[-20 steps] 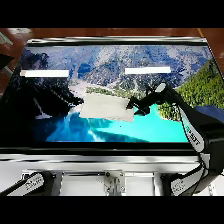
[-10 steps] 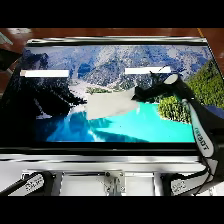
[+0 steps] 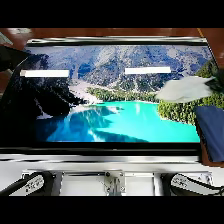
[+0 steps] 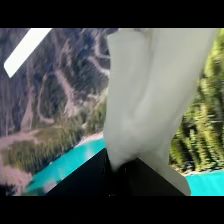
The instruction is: Fold the shirts.
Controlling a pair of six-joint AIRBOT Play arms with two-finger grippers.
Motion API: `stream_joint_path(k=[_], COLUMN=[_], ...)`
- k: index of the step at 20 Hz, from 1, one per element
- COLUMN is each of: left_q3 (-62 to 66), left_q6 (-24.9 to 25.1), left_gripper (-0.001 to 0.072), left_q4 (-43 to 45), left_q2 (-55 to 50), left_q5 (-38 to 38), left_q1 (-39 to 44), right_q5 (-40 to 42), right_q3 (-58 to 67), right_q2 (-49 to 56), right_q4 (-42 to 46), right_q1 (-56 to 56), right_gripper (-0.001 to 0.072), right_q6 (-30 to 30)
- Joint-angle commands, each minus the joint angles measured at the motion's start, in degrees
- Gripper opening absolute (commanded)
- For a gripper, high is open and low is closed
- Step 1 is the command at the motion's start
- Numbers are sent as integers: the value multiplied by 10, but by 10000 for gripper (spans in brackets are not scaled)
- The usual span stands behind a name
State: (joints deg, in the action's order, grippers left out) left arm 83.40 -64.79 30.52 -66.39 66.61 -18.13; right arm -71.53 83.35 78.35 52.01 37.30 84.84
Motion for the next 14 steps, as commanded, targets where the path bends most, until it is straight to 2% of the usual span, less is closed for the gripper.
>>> stream_joint_path(k=[1, 5, 8, 12, 14], left_q3=[0, 0, 0, 0, 0], left_q6=[-11, -21, -20, -20, -20], left_gripper=[41, 41, 41, 41, 41], left_q4=[-1, -1, -1, -1, -1], left_q2=[0, 0, 0, 0, 0], left_q5=[-1, -1, -1, -1, 0], left_q1=[5, 5, 5, 5, 5], right_q5=[-52, -77, -120, -231, -239], right_q3=[3, 3, 3, -22, -74], right_q2=[-25, -25, -25, -26, -42], right_q4=[9, 23, 38, 195, 238], right_q1=[155, 263, 304, 309, 317], right_gripper=[69, 69, 69, 69, 69], right_q6=[11, 5, 4, -3, -8])
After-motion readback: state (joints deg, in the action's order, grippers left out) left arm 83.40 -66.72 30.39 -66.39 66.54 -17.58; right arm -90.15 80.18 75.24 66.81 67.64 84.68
